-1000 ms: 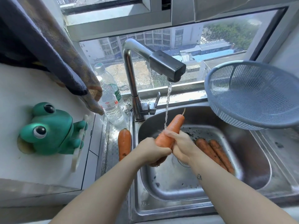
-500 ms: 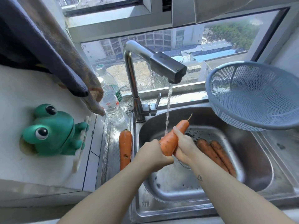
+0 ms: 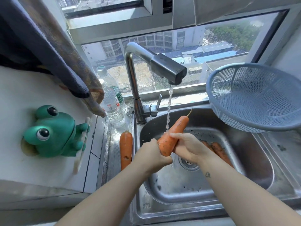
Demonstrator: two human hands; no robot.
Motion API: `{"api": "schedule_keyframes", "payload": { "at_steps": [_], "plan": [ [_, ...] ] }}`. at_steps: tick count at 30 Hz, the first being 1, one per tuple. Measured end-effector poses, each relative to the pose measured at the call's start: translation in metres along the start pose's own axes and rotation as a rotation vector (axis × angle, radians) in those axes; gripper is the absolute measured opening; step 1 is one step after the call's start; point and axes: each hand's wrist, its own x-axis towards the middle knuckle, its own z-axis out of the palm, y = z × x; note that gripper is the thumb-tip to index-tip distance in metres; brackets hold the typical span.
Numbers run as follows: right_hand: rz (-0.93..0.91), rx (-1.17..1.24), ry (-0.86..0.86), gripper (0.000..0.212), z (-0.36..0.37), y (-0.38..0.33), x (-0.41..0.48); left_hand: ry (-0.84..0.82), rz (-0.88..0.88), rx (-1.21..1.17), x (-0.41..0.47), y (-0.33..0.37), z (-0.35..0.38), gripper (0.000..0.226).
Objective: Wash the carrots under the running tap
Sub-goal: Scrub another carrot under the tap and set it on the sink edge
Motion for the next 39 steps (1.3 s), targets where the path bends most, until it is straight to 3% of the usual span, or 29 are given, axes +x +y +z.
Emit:
{"api": "schedule_keyframes", "payload": {
  "at_steps": [6, 10, 12, 18, 24, 28, 34, 39],
  "plan": [
    [-0.050, -0.056, 0.229, 0.024, 0.009, 0.006, 0.003, 0.067, 0.018, 0.164, -0.006, 0.005, 0.008, 0.040],
    [0.020, -0.045, 0.010, 0.028, 0.000, -0.002, -0.007, 0.059, 0.020, 0.161, -0.003, 0.000, 0.005, 0.039],
    [0.015, -0.048, -0.013, 0.022, 0.000, -0.002, -0.009, 0.069, 0.027, 0.189, -0.004, -0.001, 0.004, 0.038],
    [-0.057, -0.044, 0.272, 0.028, 0.014, 0.014, 0.004, 0.120, 0.075, 0.323, -0.006, 0.000, 0.004, 0.038],
    [-0.032, -0.069, 0.111, 0.022, 0.008, 0.009, -0.005, 0.084, 0.024, 0.210, -0.007, -0.007, 0.003, 0.036],
    [-0.045, -0.147, 0.259, 0.028, 0.013, 0.012, -0.001, 0.106, 0.045, 0.261, -0.010, -0.004, 0.004, 0.038],
    [0.003, -0.171, 0.002, 0.016, 0.002, -0.003, -0.012, 0.096, 0.020, 0.177, -0.009, -0.009, 0.001, 0.038],
    [-0.021, -0.182, 0.102, 0.011, 0.008, 0.001, -0.009, 0.123, 0.043, 0.241, -0.009, -0.006, 0.004, 0.039]
  ]
}}
